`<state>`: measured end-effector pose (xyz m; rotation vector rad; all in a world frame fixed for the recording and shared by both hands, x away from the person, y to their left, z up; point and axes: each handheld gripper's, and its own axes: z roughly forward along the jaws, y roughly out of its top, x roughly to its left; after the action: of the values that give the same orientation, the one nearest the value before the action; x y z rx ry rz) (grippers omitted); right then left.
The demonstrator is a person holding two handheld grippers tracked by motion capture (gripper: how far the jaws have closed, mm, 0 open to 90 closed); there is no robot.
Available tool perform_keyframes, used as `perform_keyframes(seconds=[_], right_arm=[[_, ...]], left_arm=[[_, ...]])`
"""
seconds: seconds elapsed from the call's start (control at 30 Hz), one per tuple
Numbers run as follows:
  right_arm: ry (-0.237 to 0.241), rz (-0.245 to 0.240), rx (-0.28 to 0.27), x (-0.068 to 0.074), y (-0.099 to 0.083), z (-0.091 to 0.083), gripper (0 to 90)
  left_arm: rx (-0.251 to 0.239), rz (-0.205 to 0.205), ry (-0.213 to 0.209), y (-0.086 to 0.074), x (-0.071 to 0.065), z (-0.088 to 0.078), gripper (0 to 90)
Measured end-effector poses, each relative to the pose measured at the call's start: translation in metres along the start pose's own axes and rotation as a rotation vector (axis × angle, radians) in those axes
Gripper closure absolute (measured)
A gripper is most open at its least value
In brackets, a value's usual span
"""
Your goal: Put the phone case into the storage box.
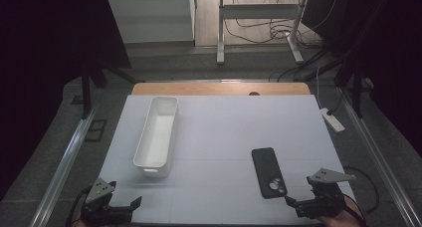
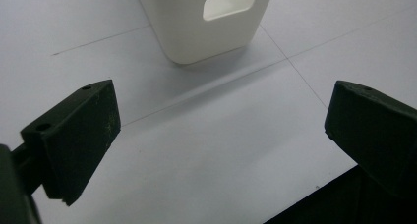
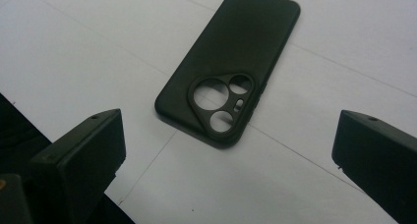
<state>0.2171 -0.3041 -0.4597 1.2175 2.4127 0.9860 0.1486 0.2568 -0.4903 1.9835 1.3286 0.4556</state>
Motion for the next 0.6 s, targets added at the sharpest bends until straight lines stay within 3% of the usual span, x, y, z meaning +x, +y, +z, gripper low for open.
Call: perform_keyframes(seconds=[0.43, 0.6], right_arm=[[0.013, -0.013, 0.029, -0.0033, 0.0070, 0.0082, 0.0], [0.005, -0.009, 0.013, -0.0038, 0.0105, 0.0097, 0.0]], left_arm=[[-0.008, 0.005, 0.006, 0.0002, 0.0007, 0.0002, 0.7], [0.008, 0.019, 0.008, 0.0009, -0.0010, 0.0021, 0.8]])
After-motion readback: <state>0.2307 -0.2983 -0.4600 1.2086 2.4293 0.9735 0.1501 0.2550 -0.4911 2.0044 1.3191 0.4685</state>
